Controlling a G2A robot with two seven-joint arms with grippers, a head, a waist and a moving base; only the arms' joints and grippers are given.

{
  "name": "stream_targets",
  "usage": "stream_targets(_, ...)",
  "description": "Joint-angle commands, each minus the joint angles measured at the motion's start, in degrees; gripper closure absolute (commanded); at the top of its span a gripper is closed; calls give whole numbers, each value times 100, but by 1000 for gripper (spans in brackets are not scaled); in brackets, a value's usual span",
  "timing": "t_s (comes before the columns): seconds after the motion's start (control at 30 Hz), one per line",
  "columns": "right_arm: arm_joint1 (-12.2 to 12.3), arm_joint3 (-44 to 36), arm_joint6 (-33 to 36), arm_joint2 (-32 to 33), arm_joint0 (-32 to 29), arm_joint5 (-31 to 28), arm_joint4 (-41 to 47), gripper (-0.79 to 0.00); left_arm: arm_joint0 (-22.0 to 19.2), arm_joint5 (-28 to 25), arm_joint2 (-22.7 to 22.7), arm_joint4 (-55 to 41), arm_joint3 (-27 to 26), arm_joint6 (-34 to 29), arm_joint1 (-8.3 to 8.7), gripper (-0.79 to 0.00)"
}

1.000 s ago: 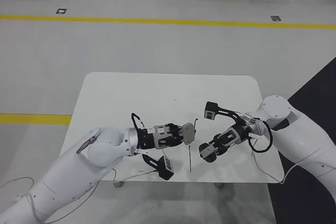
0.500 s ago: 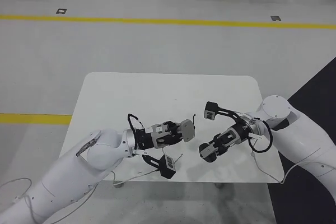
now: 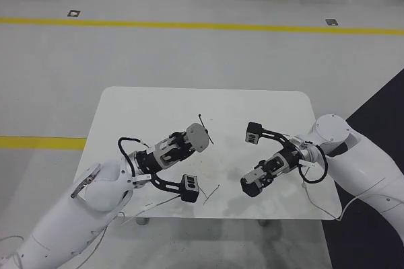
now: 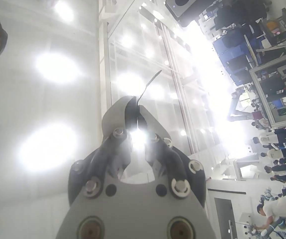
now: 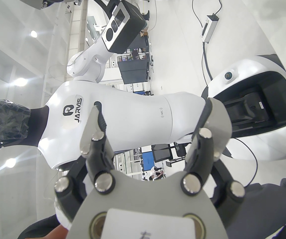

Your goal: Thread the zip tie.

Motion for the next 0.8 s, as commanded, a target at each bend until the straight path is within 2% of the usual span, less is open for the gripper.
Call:
stream_targets(0.0,0,0,0,0,0,0,0,-785,-8,-2,8,4,3,4,-1,0)
stream_targets(0.23,1,-30,-51,3,3,-25,-80,-785,-8,-2,8,4,3,4,-1,0)
stream_targets(0.3,49,-453,-304,-22,213,-23,-1566,-785,13,-88,-123,-21,-41,-16,0,0)
stream_targets(0.37,135,-931,-507,-32,484,340,-3350,-785,4,-160,-389,79,-125,-52,23,0)
stream_targets(0.43,194,-1335,-327,-157,610,551,-4717,-785,72,-161,-671,97,-180,-81,60,0)
stream_targets(0.53,210,-1469,-2,-434,746,738,-6313,-785,227,-104,-989,97,-278,-54,105,0)
stream_targets(0.6,158,-1523,-163,-592,766,704,-6897,-785,373,-63,-1093,97,-275,-80,112,0)
stream_targets(0.7,41,-1435,-330,-742,878,94,-7194,-785,547,-62,-1109,65,-359,-96,92,0)
stream_targets(0.77,7,-1370,-404,-768,904,137,-7273,-785,547,-62,-1109,65,-359,-96,92,0)
